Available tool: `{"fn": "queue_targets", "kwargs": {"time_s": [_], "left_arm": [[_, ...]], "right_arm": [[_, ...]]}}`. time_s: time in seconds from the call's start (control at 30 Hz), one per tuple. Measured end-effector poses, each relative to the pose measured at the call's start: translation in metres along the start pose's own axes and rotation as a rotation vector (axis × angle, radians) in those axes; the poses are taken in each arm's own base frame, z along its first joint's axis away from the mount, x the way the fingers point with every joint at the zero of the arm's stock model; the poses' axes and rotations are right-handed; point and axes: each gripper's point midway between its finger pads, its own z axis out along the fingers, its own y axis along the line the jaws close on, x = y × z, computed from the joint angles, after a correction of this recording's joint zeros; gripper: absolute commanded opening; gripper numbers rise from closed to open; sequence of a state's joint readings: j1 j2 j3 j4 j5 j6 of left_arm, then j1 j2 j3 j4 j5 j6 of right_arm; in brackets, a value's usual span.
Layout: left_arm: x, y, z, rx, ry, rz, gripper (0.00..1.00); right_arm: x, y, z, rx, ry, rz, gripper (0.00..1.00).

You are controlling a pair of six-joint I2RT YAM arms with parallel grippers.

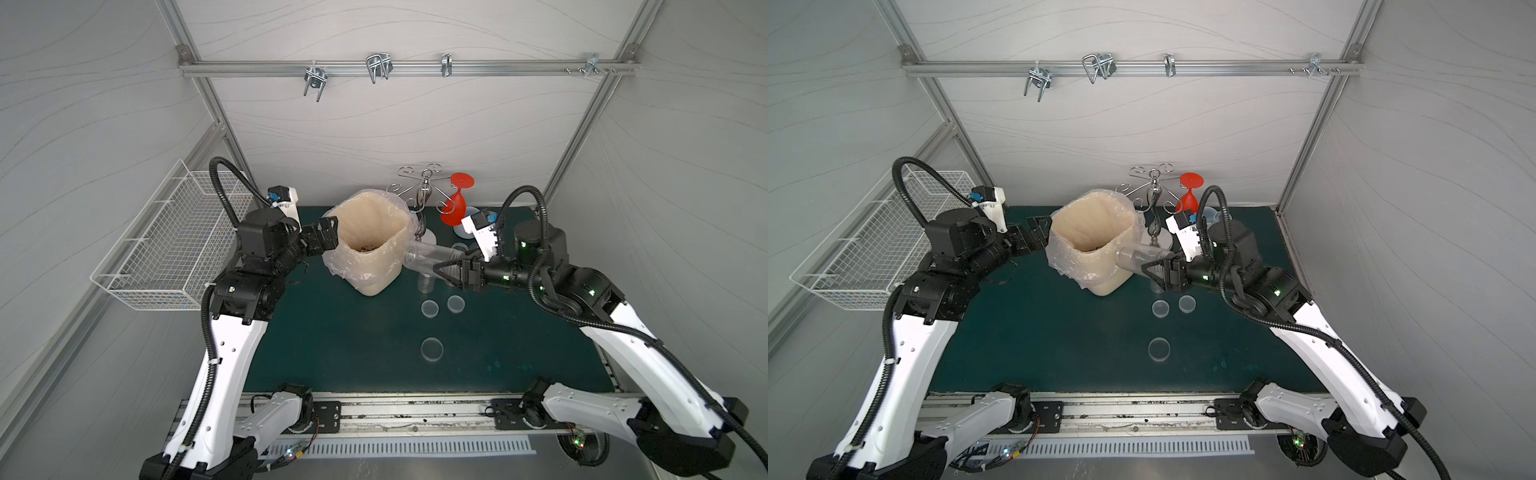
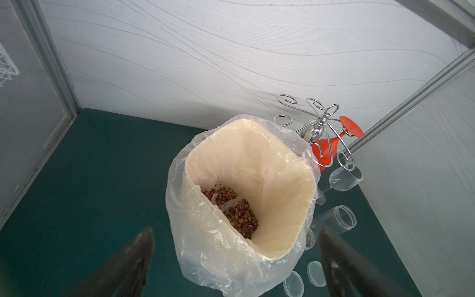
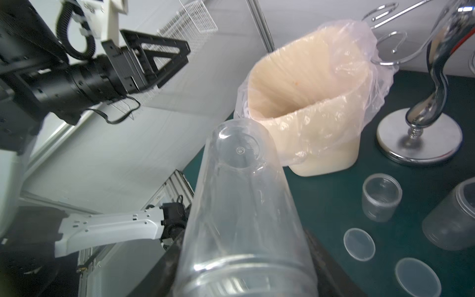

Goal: Empty the moldy dried flower tea in the jars
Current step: Place the jar at the center of the board.

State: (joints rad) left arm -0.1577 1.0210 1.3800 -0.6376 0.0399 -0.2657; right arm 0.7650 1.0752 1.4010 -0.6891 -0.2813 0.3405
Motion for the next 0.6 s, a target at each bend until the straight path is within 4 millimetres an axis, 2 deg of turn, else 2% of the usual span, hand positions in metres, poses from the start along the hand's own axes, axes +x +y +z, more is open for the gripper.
{"fn": "queue_targets", "kwargs": {"time_s": [0.17,0.4,0.6], "left_arm": [[0.016,0.006,0.004,-0.014,0.030,0.008,0.99],[0.034,0.006,0.012,0.010,0.073,0.005,0.99],[0.032,0.002,0.013,0.029,0.065,0.005,0.99]], "right_arm": [[0.033,-0.013,0.010,0.057,0.141,-0.005,0.15],[0.083,-0.026,0.042,0.128,0.372,-0.050,0.20],[0.121,-0.034,0.068,0.180,0.552,-0.108,0.22]]}}
